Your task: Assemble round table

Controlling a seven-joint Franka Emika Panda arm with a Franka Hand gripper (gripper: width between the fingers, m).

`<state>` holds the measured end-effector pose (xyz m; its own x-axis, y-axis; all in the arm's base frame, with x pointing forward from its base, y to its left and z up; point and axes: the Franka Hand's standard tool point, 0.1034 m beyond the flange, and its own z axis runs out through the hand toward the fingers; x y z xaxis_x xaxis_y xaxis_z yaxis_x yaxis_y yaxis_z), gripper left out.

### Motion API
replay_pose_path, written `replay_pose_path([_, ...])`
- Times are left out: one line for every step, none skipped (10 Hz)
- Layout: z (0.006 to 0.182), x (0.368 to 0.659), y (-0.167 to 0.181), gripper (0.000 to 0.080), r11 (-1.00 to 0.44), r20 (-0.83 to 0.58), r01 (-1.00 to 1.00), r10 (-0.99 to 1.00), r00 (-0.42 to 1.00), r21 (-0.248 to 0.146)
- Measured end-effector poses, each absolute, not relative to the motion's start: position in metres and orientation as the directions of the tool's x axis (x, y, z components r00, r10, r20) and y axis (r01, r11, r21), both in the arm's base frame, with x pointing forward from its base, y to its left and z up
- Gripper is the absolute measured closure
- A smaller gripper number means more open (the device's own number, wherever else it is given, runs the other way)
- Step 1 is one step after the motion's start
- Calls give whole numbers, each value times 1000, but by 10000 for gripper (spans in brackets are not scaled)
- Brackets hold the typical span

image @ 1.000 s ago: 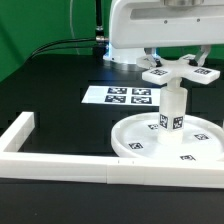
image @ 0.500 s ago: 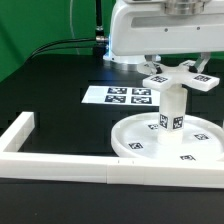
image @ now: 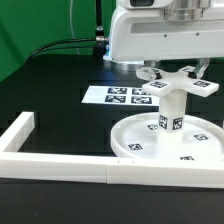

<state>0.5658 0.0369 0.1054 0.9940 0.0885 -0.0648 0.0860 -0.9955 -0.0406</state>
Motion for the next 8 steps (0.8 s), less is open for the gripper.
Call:
replay_pose_path([105,566,37,350,-995,-65,86,89,994,-41])
replay_pose_path([105,566,37,350,-995,-65,86,89,994,-41])
replay_pose_path([105,566,37,350,-995,-65,86,89,994,-41])
replay_pose_path([105,566,37,350,-995,-65,86,88,994,-41])
replay_pose_path([105,566,37,350,-995,-65,86,89,994,-41])
replay_pose_path([105,566,37,350,-995,-65,86,88,994,-41])
replay_pose_path([105,566,37,350,-996,-66,75,78,995,-40])
replay_pose_path([105,566,37,350,-997,-66,64,66,996,-40])
